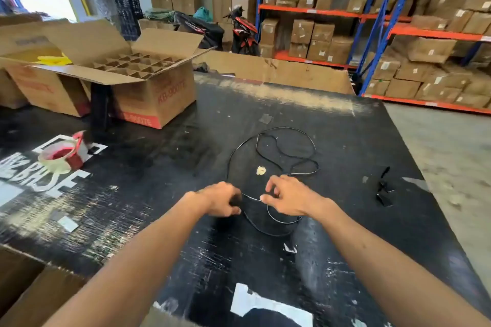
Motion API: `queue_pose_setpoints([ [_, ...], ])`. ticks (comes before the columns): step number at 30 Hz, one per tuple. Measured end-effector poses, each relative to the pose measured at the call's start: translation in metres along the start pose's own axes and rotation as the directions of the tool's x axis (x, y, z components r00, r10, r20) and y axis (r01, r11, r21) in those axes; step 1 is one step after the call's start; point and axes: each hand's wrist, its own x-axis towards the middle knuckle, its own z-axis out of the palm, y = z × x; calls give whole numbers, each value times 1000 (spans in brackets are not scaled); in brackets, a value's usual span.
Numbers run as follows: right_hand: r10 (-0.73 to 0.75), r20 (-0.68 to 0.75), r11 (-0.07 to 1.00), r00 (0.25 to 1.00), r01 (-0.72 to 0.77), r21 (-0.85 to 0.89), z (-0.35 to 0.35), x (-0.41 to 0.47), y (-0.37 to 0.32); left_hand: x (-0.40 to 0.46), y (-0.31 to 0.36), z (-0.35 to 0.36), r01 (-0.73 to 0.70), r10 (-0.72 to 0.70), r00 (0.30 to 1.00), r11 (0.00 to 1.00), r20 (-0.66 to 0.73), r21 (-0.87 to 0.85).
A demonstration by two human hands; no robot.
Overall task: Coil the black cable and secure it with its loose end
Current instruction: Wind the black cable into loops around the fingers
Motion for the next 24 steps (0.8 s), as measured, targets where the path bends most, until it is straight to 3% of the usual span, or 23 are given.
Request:
queue_pose_setpoints([
  [5, 36, 166, 986, 985, -8, -164, 38, -15, -13, -14, 16, 29, 14, -15, 999, 1000, -51, -14],
  [10, 19, 64, 992, 998, -11, -127, 57, -25, -14, -11, 30, 45, 86, -94, 987, 994, -128, -67],
  [12, 15, 43, 998, 999, -12, -69, 60, -28, -9, -10, 31, 47, 121, -158, 975, 966, -155, -227],
  [13, 21, 29, 1000, 999, -22, 21, 61, -28, -6, -10, 31, 46, 152, -225, 962, 910, -153, -385],
  [15, 42, -15, 960, 999, -36, 277, 59, -28, -2, -9, 33, 37, 188, -343, 936, 674, -78, -714],
  [17, 62, -76, 863, 995, -15, 506, 48, -26, -3, -6, 38, 24, 169, -357, 934, 473, -12, -865],
  [20, 43, -120, 719, 992, 53, 693, 25, -25, -12, -5, 50, -3, 95, -304, 952, 381, -27, -920],
  [24, -27, -134, 641, 991, 120, 758, -1, -28, -23, 6, 64, -35, 48, -127, 992, 327, 7, -944],
])
